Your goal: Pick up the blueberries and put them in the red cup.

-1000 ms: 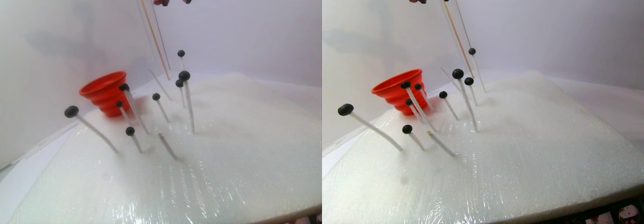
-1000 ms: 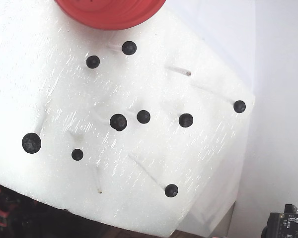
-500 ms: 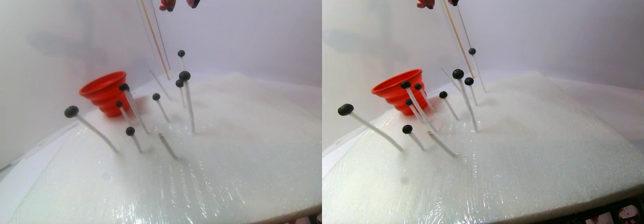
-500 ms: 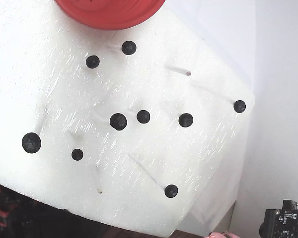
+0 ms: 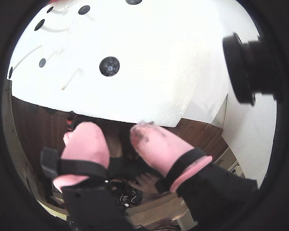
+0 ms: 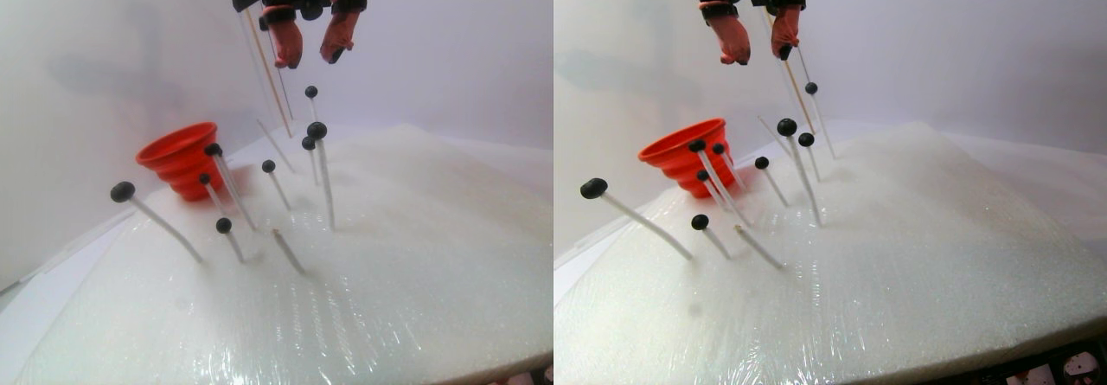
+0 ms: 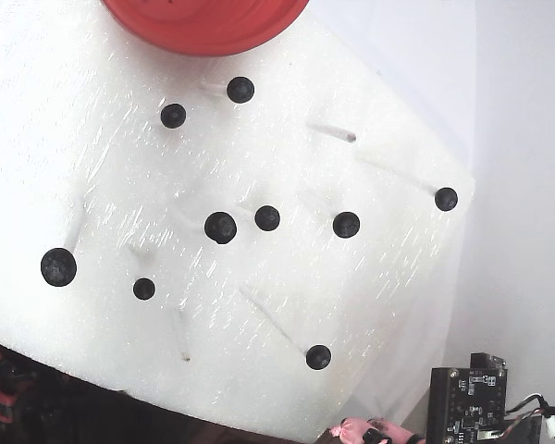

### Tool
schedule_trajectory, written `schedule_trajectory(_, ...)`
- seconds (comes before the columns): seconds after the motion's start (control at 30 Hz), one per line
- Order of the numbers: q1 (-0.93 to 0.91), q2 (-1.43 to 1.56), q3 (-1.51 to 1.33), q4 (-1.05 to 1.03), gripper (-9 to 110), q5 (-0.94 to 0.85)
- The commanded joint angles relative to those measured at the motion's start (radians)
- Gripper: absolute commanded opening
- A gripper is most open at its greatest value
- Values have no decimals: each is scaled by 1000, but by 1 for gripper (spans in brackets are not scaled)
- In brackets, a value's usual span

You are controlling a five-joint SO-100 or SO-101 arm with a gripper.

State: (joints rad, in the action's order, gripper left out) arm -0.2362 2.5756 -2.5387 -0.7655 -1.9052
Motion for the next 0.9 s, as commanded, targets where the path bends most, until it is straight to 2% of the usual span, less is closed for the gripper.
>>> schedule_trajectory(0.0, 8, -57, 34, 69, 14, 3)
schedule_trajectory(0.87, 35, -252, 77, 287, 15, 0)
